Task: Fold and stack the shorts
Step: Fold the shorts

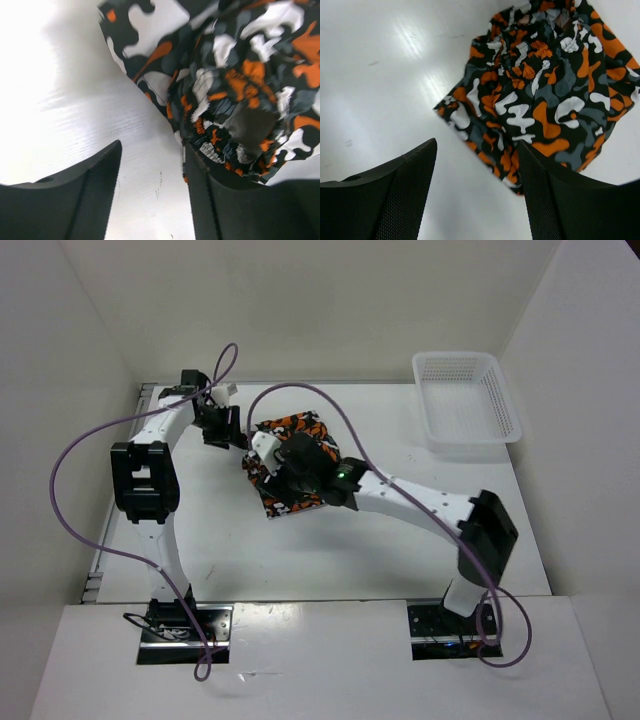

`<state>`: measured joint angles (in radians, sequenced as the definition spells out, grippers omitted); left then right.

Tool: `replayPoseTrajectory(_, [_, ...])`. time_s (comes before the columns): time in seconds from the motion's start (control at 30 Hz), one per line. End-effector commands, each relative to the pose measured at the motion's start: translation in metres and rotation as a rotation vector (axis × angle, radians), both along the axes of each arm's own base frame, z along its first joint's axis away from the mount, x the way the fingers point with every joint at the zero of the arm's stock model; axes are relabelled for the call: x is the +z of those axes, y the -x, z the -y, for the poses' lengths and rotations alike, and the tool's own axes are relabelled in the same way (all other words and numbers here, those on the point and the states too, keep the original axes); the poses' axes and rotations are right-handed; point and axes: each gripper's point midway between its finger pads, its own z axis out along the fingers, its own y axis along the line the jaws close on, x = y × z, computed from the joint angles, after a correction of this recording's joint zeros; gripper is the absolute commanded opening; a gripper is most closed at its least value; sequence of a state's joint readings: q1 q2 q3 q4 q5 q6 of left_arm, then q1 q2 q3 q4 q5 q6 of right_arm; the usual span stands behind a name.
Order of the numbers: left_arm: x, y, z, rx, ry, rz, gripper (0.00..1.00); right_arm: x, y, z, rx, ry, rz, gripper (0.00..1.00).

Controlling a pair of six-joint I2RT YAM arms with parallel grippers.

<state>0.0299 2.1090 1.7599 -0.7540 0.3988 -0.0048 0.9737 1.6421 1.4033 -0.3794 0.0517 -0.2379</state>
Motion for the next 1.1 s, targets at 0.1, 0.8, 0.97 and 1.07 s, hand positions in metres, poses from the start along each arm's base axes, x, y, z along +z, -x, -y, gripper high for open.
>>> replayPoseTrajectory(0.1, [0.061,-0.017,0.002,-0.009,-0.015,0.146,0.64,-0.074,-0.052,-0.017,-0.019,0.151,0.157,0.71])
replayPoseTrajectory(0.8, [-0.035,-0.005,0.023,-0.054,-0.022,-0.059,0.47,-0.08,-0.091,-0.048,-0.099,0.072,0.224,0.53])
replayPoseTrajectory(0.97, [-0.035,-0.006,0.027,-0.062,-0.002,-0.059,0.41,-0.079,-0.111,-0.063,-0.117,0.026,0.222,0.53])
replayPoseTrajectory(1.07, [-0.038,-0.003,0.027,-0.062,-0.001,-0.07,0.4,-0.097,-0.127,-0.065,-0.153,0.035,0.204,0.53])
